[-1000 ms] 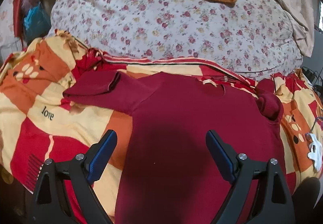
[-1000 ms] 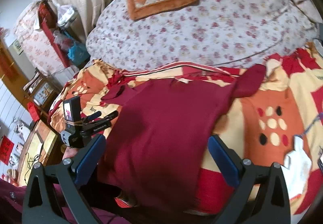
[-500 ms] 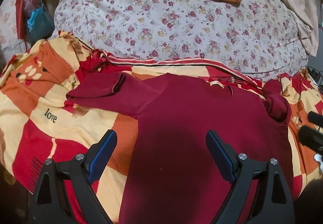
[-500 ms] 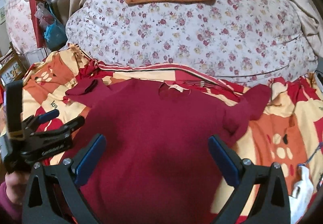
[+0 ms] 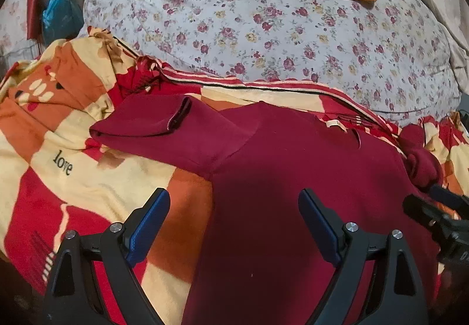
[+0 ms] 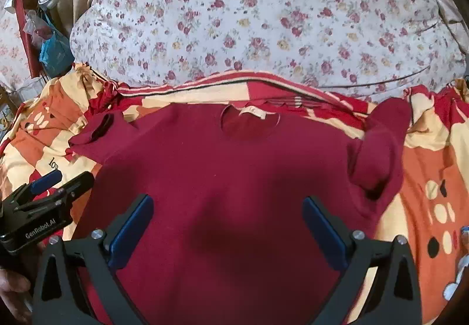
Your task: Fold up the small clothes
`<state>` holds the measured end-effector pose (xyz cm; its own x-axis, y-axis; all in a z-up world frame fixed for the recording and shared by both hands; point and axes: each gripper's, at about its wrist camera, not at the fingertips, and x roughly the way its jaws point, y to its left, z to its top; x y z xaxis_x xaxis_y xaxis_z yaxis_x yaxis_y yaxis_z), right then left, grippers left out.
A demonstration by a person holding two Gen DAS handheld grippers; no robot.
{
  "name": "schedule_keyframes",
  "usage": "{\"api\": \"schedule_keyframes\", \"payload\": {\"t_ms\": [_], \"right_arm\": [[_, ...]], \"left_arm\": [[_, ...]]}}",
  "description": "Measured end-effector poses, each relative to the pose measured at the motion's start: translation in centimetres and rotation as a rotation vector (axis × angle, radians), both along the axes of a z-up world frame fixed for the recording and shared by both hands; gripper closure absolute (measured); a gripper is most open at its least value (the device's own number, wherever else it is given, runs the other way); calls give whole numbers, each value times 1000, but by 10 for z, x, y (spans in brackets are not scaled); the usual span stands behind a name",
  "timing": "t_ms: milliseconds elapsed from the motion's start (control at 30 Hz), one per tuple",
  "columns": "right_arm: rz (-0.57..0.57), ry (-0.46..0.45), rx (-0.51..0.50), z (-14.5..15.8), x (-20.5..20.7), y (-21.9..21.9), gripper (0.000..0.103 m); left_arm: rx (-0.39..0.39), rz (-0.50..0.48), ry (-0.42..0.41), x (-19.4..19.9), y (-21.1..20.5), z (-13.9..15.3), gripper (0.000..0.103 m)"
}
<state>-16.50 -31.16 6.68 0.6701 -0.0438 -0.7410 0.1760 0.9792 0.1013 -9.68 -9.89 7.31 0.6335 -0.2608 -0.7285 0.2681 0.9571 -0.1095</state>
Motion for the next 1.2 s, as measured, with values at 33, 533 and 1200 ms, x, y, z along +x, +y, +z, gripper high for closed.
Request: {"api": "schedule_keyframes", "payload": {"t_ms": [33,533,1200], "right_arm": [[-1,4,-4,-3,2,1,0],[-37,35,-54,-21,21,6,0],[-67,50,-73,-28,27,10,0]], "left_arm": [[-1,4,-1,3,0,-1,31],[39,12,-9,20,-3,-18,31],[24,17,-50,17,1,-21,31]]}}
